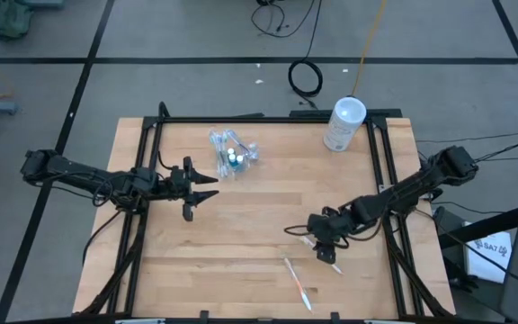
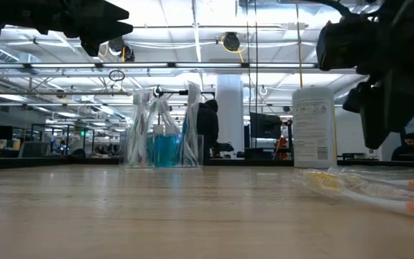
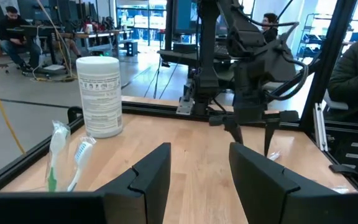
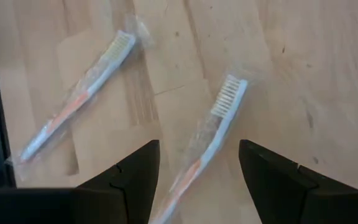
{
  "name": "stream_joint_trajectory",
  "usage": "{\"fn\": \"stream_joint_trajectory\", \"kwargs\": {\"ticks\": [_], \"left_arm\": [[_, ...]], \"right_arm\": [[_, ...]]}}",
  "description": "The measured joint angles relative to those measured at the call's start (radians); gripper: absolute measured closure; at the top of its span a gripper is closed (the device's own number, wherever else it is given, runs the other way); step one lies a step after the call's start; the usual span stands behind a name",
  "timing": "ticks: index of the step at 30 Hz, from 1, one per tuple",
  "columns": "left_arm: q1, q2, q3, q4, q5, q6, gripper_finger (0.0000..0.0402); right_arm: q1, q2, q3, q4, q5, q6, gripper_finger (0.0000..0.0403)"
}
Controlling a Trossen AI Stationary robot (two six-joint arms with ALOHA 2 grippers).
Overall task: Pick & Place toothbrushing station
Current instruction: Put the orange toothbrush into the transparent organizer
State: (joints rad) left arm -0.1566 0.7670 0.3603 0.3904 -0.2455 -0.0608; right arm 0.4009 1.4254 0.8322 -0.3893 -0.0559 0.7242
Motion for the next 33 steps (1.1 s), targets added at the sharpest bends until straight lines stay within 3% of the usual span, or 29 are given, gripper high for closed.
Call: {"fn": "stream_joint_trajectory", "kwargs": {"ticks": [10, 18, 23, 27, 33], "left_arm": [[0.000, 0.000, 0.000, -0.001, 0.000, 0.000, 0.0231], [0.000, 0.000, 0.000, -0.001, 0.000, 0.000, 0.0231], [0.000, 0.000, 0.000, -0.001, 0.000, 0.000, 0.0231], [0.000, 0.000, 0.000, 0.002, 0.000, 0.004, 0.0231], [0.000, 0.000, 0.000, 0.002, 0.000, 0.005, 0.0231]], "right_arm": [[-0.008, 0.000, -0.102, 0.093, 0.002, 0.022, 0.0190], [-0.008, 0.000, -0.304, 0.549, -0.001, -0.018, 0.0190], [-0.006, -0.002, -0.369, 0.602, 0.040, -0.051, 0.0195], [0.003, -0.001, -0.390, 0.651, 0.065, -0.123, 0.0221], [0.005, 0.021, -0.391, 0.667, 0.085, -0.135, 0.0292]]}}
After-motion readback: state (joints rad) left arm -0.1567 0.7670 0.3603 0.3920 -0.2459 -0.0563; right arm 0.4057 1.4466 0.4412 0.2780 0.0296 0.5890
